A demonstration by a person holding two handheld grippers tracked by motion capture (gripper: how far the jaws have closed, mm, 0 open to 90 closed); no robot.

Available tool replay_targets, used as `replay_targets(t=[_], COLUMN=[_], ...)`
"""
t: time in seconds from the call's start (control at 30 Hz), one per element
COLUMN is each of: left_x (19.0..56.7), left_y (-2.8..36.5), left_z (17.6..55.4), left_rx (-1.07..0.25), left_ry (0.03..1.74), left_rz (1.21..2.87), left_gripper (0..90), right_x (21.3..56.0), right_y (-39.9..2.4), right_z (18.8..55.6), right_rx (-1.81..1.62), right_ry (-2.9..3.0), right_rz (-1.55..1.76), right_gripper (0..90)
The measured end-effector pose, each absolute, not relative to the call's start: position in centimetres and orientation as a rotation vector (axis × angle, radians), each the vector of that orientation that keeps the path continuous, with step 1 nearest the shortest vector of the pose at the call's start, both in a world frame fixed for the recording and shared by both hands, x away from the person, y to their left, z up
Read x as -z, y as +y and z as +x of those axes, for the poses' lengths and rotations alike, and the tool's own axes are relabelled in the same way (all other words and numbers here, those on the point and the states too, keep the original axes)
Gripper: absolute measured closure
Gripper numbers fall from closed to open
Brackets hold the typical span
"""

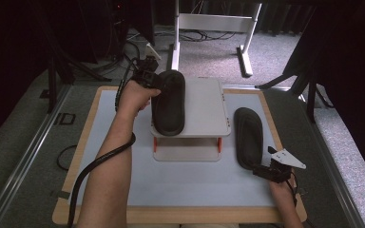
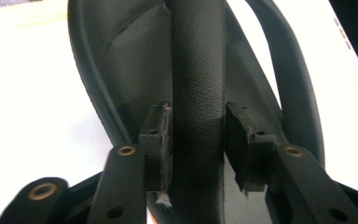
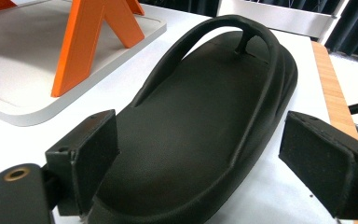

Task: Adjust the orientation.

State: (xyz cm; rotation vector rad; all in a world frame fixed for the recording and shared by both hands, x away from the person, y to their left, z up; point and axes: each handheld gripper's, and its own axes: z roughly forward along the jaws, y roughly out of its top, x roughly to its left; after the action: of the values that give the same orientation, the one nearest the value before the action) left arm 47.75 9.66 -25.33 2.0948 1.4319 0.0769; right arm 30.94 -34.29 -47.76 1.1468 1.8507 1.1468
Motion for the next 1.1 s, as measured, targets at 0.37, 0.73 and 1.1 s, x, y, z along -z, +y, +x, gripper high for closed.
replay_targets(t=[0.37, 0.73, 1.1], left_x=[23.8, 24.4, 27.9], left_y=[11.7, 14.3, 18.5], left_z=[45.7, 43.8, 41.9], left_rx=[-0.108, -0.140, -0.232], left_ry=[1.363, 1.317, 1.321], left_rz=[2.061, 2.033, 2.013], left_gripper=[56.5, 49.1, 49.0], right_x=[47.8, 47.8, 47.8], right_y=[-34.3, -34.2, -34.2], right_z=[30.9, 30.9, 30.9], right_rx=[-1.142, -1.137, -1.137], right_ry=[1.849, 1.851, 1.851], right_rz=[1.149, 1.150, 1.153], right_gripper=[11.2, 11.2, 11.2])
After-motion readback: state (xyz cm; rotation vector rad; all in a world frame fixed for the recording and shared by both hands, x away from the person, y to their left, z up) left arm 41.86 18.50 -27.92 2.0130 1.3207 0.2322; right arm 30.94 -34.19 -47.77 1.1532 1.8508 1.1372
